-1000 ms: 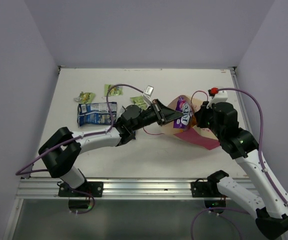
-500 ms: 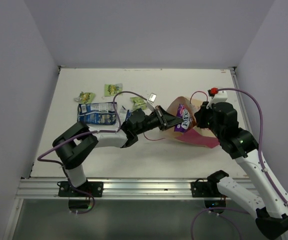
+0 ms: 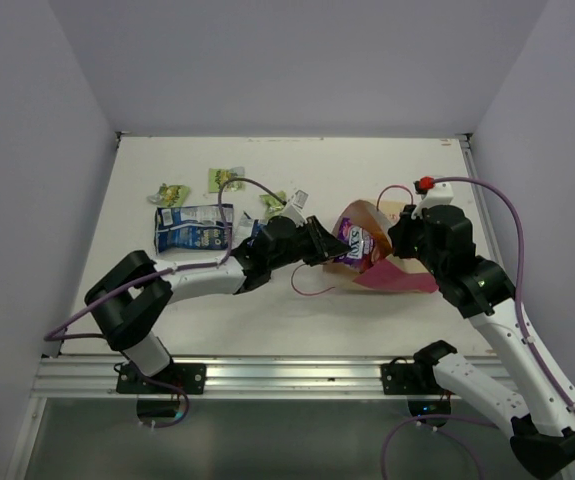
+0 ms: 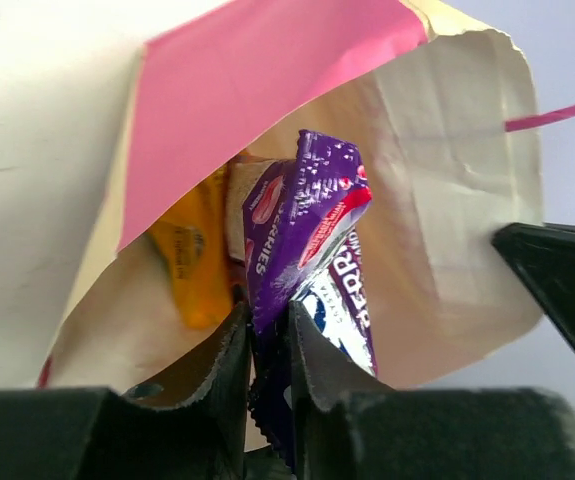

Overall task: Place the snacks into the paper bag
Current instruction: Place the snack in the paper bag.

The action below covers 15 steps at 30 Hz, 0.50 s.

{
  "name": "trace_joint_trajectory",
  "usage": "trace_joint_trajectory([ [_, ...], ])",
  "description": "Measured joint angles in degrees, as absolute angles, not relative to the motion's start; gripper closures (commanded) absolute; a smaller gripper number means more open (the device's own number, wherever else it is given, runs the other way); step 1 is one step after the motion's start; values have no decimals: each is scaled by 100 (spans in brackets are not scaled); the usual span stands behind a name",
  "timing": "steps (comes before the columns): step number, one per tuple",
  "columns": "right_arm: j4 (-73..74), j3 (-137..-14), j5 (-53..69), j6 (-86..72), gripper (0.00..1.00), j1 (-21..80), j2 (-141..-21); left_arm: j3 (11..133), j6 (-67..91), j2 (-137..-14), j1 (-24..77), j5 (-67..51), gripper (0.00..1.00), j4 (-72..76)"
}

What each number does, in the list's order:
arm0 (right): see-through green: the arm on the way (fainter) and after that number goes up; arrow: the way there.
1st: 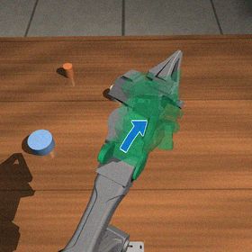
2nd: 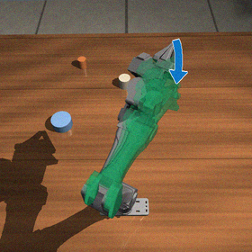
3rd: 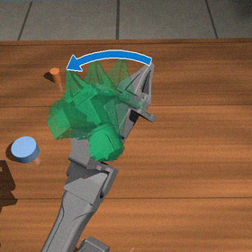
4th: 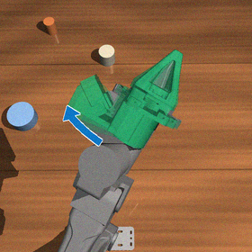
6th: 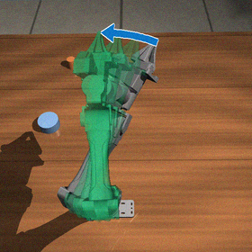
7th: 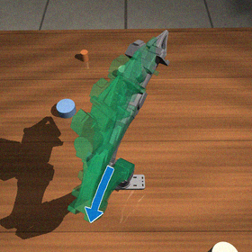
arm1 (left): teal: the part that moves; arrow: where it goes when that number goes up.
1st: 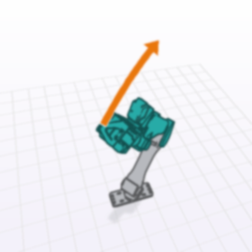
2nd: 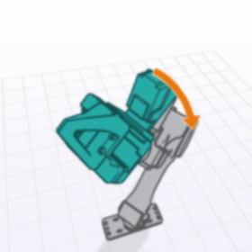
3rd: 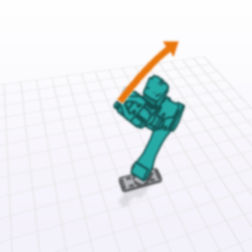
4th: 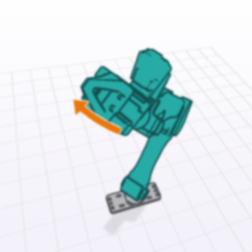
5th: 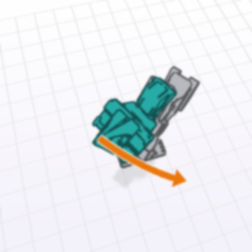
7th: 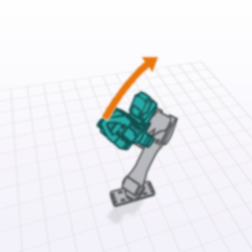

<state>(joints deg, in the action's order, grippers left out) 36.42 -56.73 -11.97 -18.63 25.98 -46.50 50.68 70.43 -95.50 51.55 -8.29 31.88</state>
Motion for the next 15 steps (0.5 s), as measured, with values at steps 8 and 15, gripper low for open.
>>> trace_joint_trajectory([
  [8, 3603, -5675, -1197, -1863, 100, 2598, -4650, 5658, 5979, -9196, 5155, -325, 52, 1249],
  [15, 3647, -5675, -1199, -1861, 100, 2598, -4657, 5843, 5592, -9415, 5153, -812, 32, 860],
])
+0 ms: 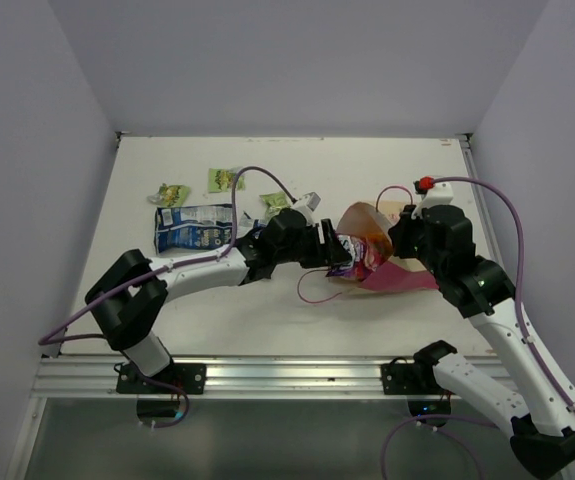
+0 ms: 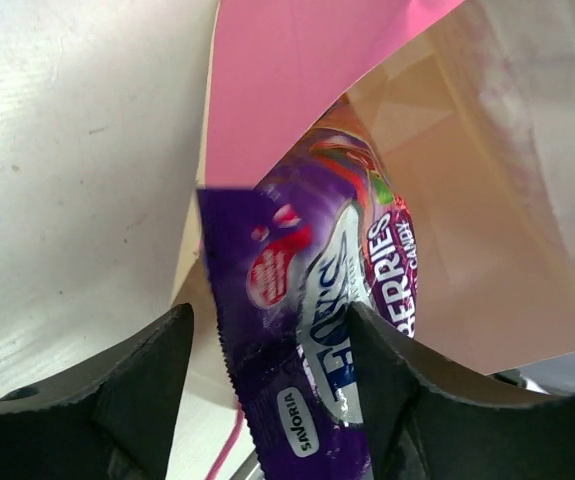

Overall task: Place the snacks into the paper bag
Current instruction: Place the snack in the paper bag.

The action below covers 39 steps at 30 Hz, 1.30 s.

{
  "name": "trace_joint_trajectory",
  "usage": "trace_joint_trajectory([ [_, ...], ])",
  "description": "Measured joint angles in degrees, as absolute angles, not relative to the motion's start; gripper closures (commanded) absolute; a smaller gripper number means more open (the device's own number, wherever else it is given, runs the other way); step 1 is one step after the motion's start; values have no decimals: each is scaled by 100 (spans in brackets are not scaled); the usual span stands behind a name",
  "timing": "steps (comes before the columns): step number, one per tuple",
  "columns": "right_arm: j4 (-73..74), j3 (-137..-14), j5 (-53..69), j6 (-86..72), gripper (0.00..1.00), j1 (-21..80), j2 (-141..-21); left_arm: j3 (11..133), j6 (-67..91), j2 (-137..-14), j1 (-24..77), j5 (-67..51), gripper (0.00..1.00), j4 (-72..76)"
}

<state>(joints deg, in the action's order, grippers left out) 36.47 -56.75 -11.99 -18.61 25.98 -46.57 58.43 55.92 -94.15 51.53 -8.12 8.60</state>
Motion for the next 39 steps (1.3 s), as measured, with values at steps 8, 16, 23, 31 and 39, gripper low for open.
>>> trace_joint_trajectory([
  [8, 3642, -5675, -1199, -1861, 100, 2598, -4687, 5878, 5315, -9489, 5109, -1507, 32, 766],
  [16, 3645, -5697, -1192, -1859, 100, 2598, -4775, 5942, 5378, -9675, 5096, -1789, 50, 808],
  [23, 3642, -5699, -1192, -1857, 100, 2598, -4807, 5990, 5542, -9703, 5096, -1855, 81, 816],
  [31, 3638, -5732, -1177, -1841, 100, 2598, -4842, 5911, 5793, -9618, 5100, -1979, 100, 1391],
  [39, 3634, -5874, -1072, -1841, 100, 2598, -4838, 5520, 6055, -9255, 5098, -1933, 100, 2759],
])
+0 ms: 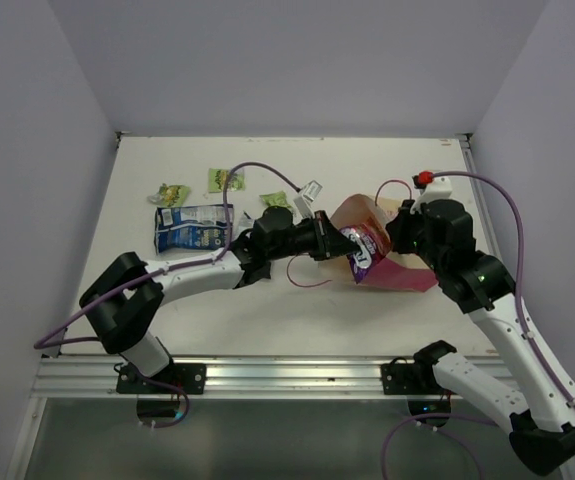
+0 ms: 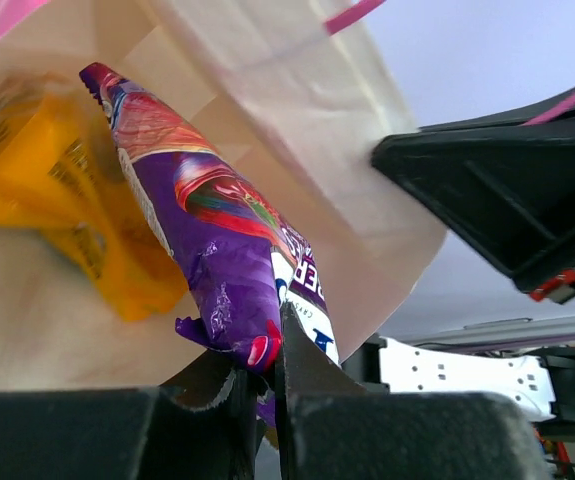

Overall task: Place the snacks into the paper bag
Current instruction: Place the snack in the paper bag.

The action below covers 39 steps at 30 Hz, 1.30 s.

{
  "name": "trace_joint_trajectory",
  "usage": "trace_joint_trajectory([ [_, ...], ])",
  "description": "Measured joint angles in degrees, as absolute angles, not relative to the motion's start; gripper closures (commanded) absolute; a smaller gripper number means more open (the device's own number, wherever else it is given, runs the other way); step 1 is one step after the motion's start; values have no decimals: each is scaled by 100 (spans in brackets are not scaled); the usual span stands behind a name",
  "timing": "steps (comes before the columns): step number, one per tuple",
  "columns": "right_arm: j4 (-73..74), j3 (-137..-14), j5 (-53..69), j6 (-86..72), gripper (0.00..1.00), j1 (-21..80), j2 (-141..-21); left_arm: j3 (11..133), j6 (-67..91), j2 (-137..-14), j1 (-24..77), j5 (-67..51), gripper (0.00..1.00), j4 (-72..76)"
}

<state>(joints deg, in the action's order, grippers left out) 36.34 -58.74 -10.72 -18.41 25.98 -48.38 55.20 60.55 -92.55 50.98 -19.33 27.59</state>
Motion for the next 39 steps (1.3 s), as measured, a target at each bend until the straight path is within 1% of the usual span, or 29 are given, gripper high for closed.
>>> trace_joint_trajectory([
  [5, 3601, -5913, -1041, -1841, 100, 2598, -4836, 5507, 6136, -9371, 5063, -2014, 100, 3494],
  [9, 3603, -5913, -1017, -1839, 100, 2598, -4836, 5542, 6215, -9758, 5037, -2198, 100, 3876],
  [16, 3632, -5913, -882, -1839, 100, 2598, -4836, 5581, 6298, -10418, 5037, -2388, 100, 4005],
  [23, 3636, -5913, -797, -1839, 100, 2598, -4853, 5769, 6213, -10497, 5148, -2314, 100, 3913],
  [26, 3636, -5913, -788, -1841, 100, 2598, -4893, 5924, 6171, -10556, 5253, -2178, 99, 3776],
  [31, 3634, -5918, -764, -1844, 100, 2598, -4928, 6390, 5979, -10761, 5367, -1887, 92, 3275],
  [39, 3693, -5999, -729, -1846, 100, 2598, -5004, 6495, 5911, -10768, 5583, -816, 84, 2744],
])
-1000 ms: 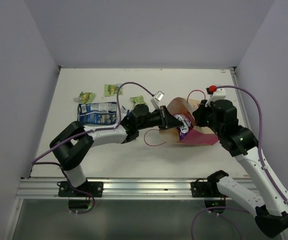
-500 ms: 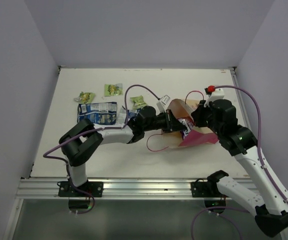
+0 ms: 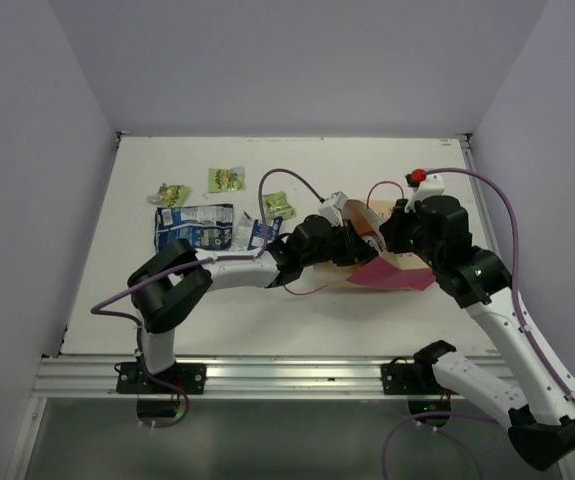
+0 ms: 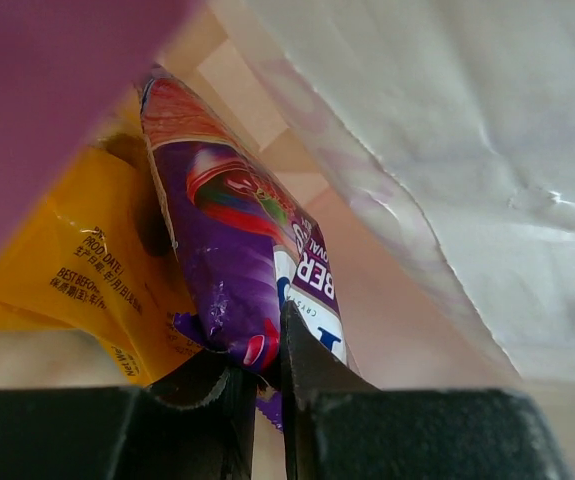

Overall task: Place the snacks into the paper bag
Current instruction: Place the snack in the paper bag.

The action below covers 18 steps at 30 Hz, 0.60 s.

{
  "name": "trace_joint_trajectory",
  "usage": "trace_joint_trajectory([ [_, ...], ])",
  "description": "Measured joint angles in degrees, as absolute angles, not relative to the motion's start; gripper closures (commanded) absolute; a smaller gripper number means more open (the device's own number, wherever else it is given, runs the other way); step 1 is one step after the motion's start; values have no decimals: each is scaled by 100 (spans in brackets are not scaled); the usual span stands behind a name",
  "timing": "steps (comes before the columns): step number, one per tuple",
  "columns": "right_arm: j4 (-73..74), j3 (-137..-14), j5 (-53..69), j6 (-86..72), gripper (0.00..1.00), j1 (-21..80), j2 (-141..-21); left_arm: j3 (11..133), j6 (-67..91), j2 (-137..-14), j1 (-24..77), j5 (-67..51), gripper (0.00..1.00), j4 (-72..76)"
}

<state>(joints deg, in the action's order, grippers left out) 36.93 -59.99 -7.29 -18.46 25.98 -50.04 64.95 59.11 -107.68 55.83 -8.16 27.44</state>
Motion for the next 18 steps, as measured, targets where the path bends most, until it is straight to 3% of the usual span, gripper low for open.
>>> trace_joint_trajectory([
  [10, 3972, -6198, -810, -1850, 100, 2598, -5074, 6869, 5872, -10908, 5924, -480, 76, 2488],
  [14, 4112, -6302, -864, -1844, 100, 2598, -5087, 6882, 5782, -10912, 6047, -408, 62, 2410],
  [18, 4311, -6486, -974, -1800, 100, 2598, -5113, 6855, 5616, -10851, 6055, -263, 40, 2178],
])
